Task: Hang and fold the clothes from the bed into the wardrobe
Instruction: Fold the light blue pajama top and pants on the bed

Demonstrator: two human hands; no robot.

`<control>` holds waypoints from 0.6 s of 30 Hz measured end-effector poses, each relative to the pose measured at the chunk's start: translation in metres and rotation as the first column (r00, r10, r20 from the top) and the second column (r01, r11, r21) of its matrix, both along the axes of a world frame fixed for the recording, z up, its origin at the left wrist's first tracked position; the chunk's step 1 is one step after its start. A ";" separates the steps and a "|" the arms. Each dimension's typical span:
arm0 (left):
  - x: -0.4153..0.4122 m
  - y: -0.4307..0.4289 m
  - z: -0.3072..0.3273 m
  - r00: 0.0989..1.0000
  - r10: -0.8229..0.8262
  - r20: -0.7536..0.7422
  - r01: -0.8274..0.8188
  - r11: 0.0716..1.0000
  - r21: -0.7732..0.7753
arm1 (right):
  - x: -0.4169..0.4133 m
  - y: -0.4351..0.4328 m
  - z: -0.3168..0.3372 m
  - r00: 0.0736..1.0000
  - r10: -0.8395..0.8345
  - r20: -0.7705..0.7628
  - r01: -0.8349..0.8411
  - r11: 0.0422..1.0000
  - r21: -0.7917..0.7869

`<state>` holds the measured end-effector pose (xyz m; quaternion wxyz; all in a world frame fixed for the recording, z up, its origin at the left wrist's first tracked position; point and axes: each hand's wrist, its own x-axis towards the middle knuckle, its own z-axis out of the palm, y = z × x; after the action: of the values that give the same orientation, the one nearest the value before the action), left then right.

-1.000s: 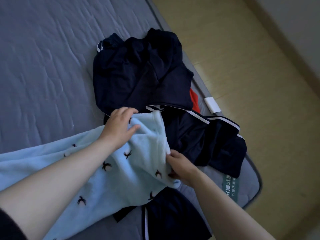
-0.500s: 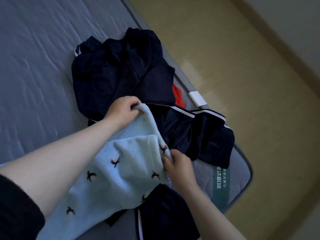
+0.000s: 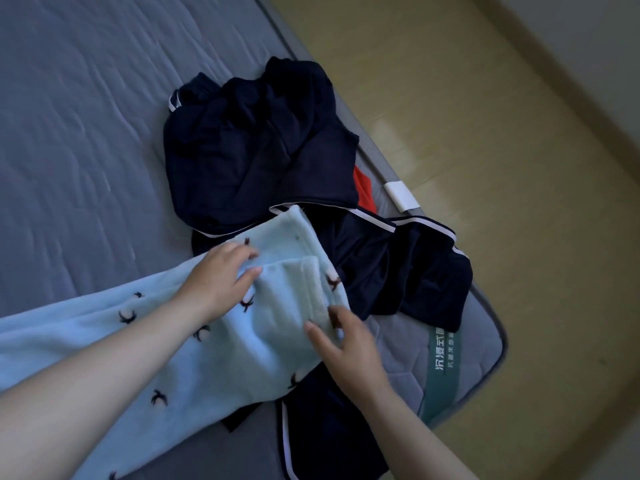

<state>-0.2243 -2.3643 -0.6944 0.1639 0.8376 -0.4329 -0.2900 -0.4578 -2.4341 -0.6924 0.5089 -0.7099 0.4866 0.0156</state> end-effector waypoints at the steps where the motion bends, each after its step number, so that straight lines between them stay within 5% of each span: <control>1: 0.001 0.007 -0.001 1.000 -0.011 -0.001 0.011 0.997 0.082 | 0.000 0.001 0.000 0.997 0.072 -0.034 -0.071 0.997 0.030; 6: 0.005 0.021 -0.001 0.998 0.054 -0.019 -0.047 0.964 0.263 | 0.020 -0.001 0.007 0.998 0.059 -0.036 -0.058 0.997 0.042; 11: -0.002 0.038 0.013 0.967 0.242 -0.073 -0.238 0.969 0.064 | 0.022 -0.002 0.022 0.998 0.002 0.070 0.010 0.986 -0.169; 18: 0.021 0.060 0.059 0.960 0.270 0.073 -0.232 0.916 -0.329 | 0.052 -0.025 0.068 0.964 0.015 0.266 0.052 0.969 -0.243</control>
<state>-0.2034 -2.3046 -0.6357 0.3066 0.8645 -0.3715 -0.1439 -0.4054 -2.4591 -0.6245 0.4769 -0.7591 0.4185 -0.1456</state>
